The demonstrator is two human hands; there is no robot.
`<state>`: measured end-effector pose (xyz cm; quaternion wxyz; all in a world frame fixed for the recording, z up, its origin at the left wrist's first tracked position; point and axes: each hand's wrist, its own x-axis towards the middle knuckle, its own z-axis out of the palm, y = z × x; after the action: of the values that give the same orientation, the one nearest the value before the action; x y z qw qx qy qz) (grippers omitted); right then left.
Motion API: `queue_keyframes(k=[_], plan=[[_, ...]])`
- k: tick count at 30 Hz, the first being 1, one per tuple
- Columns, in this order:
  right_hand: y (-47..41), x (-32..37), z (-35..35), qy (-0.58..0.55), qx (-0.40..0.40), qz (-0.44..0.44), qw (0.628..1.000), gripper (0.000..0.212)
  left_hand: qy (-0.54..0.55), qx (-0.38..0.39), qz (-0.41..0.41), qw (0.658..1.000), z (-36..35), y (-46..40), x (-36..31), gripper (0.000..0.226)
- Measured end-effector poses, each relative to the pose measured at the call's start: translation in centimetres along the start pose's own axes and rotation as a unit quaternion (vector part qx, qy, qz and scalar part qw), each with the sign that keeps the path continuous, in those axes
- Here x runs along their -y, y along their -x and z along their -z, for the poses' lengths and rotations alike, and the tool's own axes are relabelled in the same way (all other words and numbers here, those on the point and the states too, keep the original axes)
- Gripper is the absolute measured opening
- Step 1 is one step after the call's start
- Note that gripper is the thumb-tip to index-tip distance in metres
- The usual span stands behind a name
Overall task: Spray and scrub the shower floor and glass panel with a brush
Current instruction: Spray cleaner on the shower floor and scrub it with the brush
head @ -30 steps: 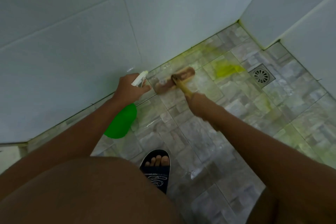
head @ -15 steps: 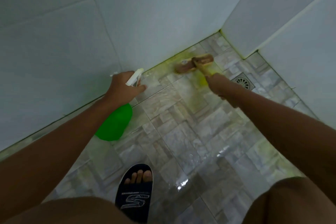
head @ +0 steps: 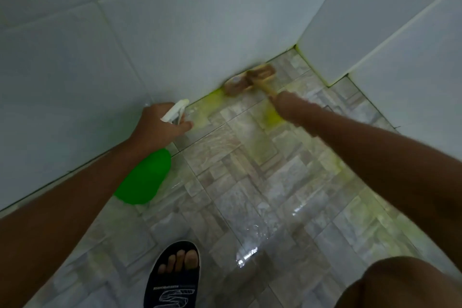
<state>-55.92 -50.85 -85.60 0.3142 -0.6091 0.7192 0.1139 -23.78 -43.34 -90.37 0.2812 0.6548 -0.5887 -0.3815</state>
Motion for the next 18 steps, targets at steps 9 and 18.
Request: queue_keyframes(k=[9,18], plan=[[-3.1,-5.0,1.8,-0.059,-0.059,-0.101,0.991,0.054,-0.046,-0.024,0.027,0.998,-0.8,-0.2,-0.6,0.041],[-2.7,-4.0,2.6,-0.038,-0.049,-0.102,0.993,0.058,-0.049,-0.023,0.022,0.998,-0.6,-0.3,-0.8,0.047]])
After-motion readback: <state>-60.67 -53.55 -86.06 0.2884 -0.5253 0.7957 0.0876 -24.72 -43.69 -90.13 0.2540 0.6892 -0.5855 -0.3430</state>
